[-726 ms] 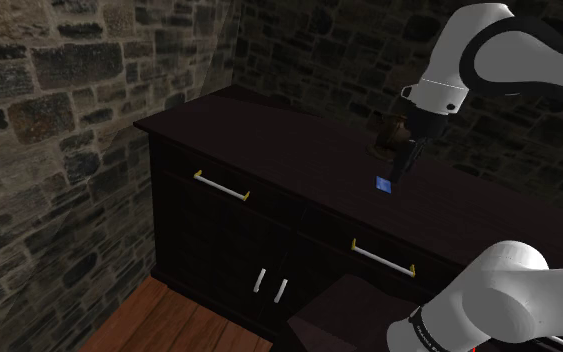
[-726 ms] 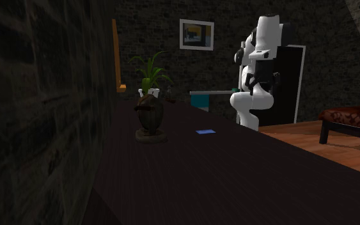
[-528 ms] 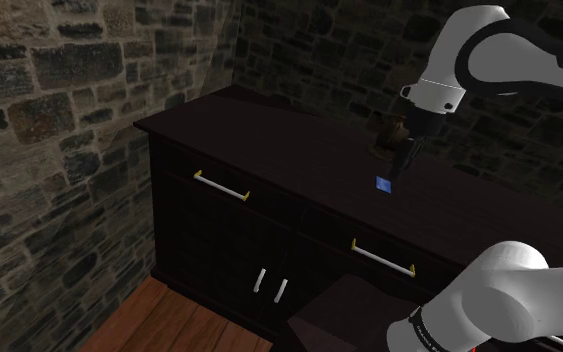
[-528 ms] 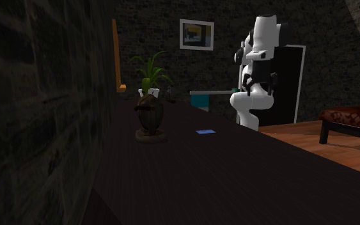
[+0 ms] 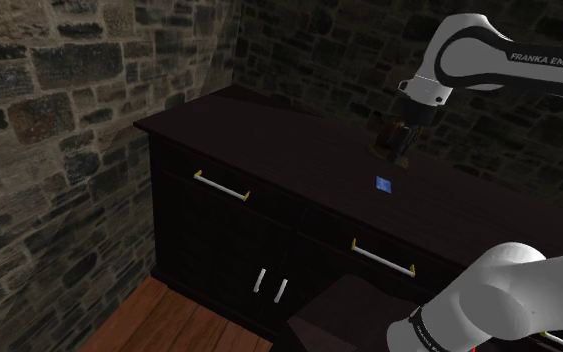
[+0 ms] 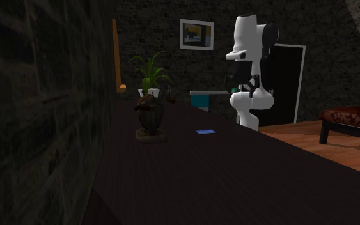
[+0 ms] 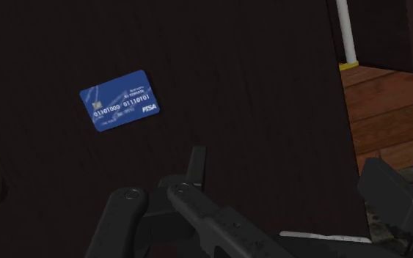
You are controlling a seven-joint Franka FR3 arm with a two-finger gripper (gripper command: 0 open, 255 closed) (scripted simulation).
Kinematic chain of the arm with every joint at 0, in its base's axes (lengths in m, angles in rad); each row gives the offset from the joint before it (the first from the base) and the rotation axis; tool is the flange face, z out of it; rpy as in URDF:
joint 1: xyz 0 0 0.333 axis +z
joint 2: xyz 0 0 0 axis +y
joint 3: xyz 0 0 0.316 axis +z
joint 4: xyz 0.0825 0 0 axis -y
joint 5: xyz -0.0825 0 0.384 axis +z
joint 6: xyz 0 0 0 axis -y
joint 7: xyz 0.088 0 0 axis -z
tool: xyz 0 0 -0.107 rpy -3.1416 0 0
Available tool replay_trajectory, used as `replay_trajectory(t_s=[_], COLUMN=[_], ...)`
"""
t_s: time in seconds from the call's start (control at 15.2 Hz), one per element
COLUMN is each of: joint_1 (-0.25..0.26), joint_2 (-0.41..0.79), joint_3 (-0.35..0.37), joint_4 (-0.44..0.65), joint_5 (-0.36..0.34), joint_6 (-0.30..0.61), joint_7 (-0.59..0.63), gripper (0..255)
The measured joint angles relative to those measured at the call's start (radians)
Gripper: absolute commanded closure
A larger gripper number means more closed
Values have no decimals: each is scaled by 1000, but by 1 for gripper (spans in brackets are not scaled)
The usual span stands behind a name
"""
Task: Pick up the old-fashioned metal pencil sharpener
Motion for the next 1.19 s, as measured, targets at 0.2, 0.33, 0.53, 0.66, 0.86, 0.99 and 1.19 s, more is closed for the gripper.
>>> replay_trajectory(t_s=[0.2,0.33,0.53,0.66,0.86,0.99,1.19], joint_1=[-11,-18,-25,-30,-42,-46,-67], joint_2=[76,132,219,276,373,445,547], joint_3=[-45,-78,-119,-148,-195,-218,-256], joint_4=[54,98,167,217,306,382,477], joint_5=[-22,-32,-34,-32,-17,4,40], joint_6=[41,66,101,120,146,151,169], joint_7=[-57,-99,-156,-198,-270,-313,-389], gripper=[0,0,0,0,0,0,0])
